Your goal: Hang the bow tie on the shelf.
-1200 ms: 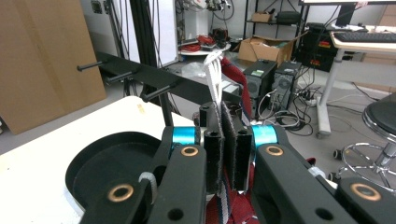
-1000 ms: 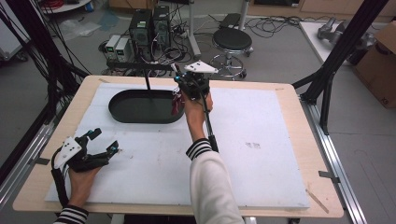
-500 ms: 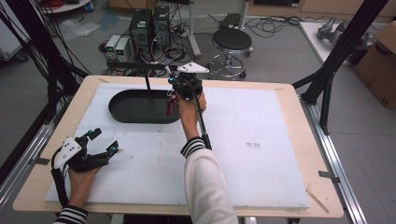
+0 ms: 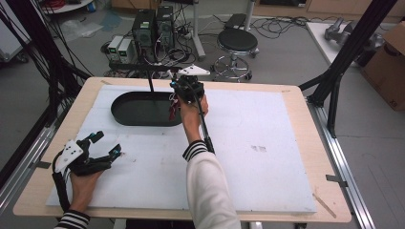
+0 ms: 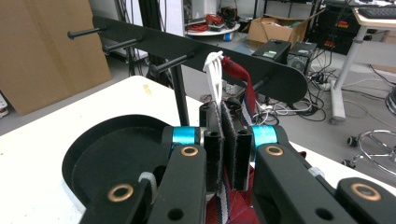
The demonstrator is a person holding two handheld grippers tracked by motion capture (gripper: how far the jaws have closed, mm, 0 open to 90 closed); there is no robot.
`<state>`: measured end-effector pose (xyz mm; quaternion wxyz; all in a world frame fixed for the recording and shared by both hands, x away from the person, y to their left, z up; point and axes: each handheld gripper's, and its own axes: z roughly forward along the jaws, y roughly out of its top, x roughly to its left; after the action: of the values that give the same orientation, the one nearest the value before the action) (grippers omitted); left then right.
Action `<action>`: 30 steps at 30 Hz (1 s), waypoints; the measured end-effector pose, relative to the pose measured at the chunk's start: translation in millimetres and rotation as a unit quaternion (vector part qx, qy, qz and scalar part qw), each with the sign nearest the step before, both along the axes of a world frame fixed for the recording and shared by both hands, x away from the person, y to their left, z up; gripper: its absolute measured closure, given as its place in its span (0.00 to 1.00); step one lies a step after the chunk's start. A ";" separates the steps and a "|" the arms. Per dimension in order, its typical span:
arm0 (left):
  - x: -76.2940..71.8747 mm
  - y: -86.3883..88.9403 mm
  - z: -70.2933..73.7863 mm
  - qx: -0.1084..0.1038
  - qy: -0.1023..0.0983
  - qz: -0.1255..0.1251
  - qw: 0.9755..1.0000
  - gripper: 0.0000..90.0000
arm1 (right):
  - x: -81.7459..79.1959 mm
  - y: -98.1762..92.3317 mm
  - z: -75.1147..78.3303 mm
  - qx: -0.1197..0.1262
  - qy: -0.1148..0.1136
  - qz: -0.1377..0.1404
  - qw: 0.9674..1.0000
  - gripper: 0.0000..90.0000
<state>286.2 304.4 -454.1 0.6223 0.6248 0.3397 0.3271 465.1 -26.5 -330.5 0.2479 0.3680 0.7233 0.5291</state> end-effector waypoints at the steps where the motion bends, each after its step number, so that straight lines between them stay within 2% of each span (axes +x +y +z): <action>1: 0.0 0.0 0.0 0.000 0.000 0.000 1.000 0.16 | 0.1 0.4 -0.3 0.000 0.001 0.001 1.000 0.97; 21: -0.1 0.3 0.0 -0.001 0.001 -0.001 1.000 0.16 | 10.1 3.1 -13.5 -0.015 0.016 -0.011 1.000 0.97; 30: 0.3 0.1 0.0 -0.002 0.001 -0.001 1.000 0.16 | 16.3 1.8 -19.8 -0.007 0.020 -0.016 1.000 0.97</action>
<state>286.5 304.5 -454.0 0.6232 0.6243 0.3405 0.3254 481.4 -24.7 -350.3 0.2440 0.3885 0.7258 0.5126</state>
